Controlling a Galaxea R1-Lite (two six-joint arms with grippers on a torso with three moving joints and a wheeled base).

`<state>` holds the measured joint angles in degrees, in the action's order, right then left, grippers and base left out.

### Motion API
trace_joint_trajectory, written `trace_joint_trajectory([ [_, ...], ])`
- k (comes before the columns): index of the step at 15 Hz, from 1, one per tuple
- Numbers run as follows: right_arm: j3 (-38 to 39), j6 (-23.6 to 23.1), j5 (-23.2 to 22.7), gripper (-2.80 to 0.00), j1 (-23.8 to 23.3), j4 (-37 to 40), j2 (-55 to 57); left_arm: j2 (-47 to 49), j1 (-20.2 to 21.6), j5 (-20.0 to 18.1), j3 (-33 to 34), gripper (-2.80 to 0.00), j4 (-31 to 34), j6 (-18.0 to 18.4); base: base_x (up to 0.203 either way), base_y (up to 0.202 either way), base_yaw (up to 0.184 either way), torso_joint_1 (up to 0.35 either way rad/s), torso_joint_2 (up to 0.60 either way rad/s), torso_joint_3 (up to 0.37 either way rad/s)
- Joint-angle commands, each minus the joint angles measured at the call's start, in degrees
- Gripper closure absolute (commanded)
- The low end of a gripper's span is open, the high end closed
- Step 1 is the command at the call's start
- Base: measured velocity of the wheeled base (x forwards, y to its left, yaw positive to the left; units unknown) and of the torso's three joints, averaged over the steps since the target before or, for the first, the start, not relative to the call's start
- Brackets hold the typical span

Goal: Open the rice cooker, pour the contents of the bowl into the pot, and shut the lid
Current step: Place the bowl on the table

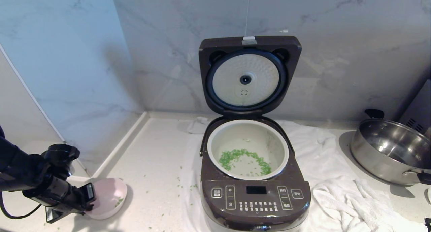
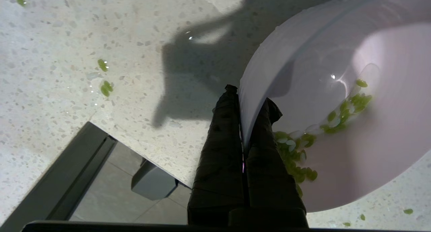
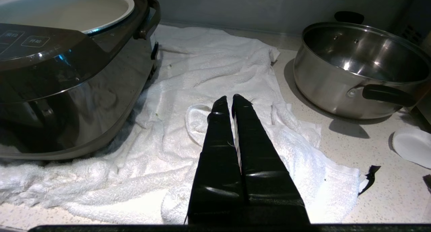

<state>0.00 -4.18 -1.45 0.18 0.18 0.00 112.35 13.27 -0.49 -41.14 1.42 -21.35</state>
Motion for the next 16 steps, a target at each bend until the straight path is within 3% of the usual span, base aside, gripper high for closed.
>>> trace_joint_trajectory([
  [1, 0.00, -0.04, -0.04, 0.00, 0.08, -0.01, 0.00, 1.34, 3.97, 0.08, -0.76, 0.00, -0.02, 0.78, 0.000, 0.000, 0.000, 0.000, 0.00, 0.000],
  [3, 0.00, -0.04, -0.04, 0.00, 0.06, -0.01, 0.01, 2.28, 8.26, 0.03, -2.25, 0.00, -0.02, 4.05, 0.000, 0.000, 0.000, 0.000, 0.00, 0.000],
  [5, 0.00, -0.04, -0.04, 0.00, 0.03, -0.01, 0.06, 3.14, 10.20, 0.13, -3.75, 0.00, 0.00, 4.65, 0.000, 0.000, 0.000, 0.000, 0.00, 0.000],
  [14, 0.00, -0.04, -0.04, 0.00, 0.07, -0.01, 0.09, 3.13, 10.24, 0.14, -3.63, 0.00, 0.38, 4.92, 0.000, 0.000, 0.000, 0.000, 0.00, 0.000],
  [15, 0.00, -0.04, -0.04, 0.00, 0.04, -0.01, 0.00, 2.98, 10.19, 0.08, -3.51, -2.80, 0.42, 4.85, 0.000, 0.000, 0.000, 0.000, 0.00, 0.000],
  [16, 0.00, -0.04, -0.04, 0.00, 0.07, -0.01, 0.01, 2.77, 10.18, -0.10, -3.33, -2.80, 0.42, 4.83, 0.000, 0.000, 0.000, 0.000, 0.00, 0.000],
])
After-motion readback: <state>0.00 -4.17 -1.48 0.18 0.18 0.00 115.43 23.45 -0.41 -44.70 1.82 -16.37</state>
